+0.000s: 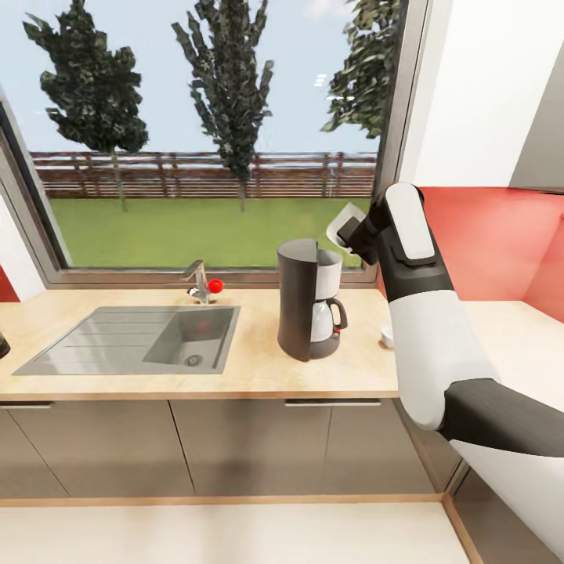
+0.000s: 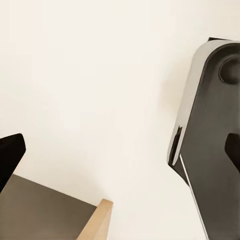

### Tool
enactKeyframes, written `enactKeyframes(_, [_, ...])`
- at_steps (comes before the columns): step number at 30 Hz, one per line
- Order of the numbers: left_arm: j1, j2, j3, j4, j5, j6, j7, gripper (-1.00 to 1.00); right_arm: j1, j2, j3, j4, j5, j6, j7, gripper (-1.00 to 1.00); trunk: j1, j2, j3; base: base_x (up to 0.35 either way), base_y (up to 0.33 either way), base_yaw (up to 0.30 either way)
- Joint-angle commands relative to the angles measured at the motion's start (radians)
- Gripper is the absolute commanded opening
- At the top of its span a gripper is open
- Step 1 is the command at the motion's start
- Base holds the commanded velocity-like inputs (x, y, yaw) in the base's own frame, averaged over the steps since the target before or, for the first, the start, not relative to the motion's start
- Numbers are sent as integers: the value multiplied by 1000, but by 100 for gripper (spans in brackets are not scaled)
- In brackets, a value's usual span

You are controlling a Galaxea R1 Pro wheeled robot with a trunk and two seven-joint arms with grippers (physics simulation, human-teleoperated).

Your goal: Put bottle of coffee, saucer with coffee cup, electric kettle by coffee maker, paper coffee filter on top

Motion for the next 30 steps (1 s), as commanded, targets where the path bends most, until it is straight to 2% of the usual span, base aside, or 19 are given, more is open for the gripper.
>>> enactKeyframes(1, [-1, 0, 6, 1, 1, -6, -1, 100, -1, 0, -1, 0, -5, 6, -6, -100, 1, -2, -2, 0, 0, 0])
enactKeyframes(14, [0, 5, 8, 0, -1, -6, 10, 100, 0, 0, -2, 6, -6, 6, -6, -100, 1, -2, -2, 169, 148, 0])
enactKeyframes(24, [0, 2, 8, 0, 1, -6, 10, 100, 4, 0, -2, 7, -7, 6, -7, -100, 1, -2, -2, 37, 13, 0])
enactKeyframes(30, [0, 7, 8, 2, 1, -6, 9, 100, 5, 0, -2, 24, -7, 6, -8, -100, 1, -2, -2, 280, 0, 0])
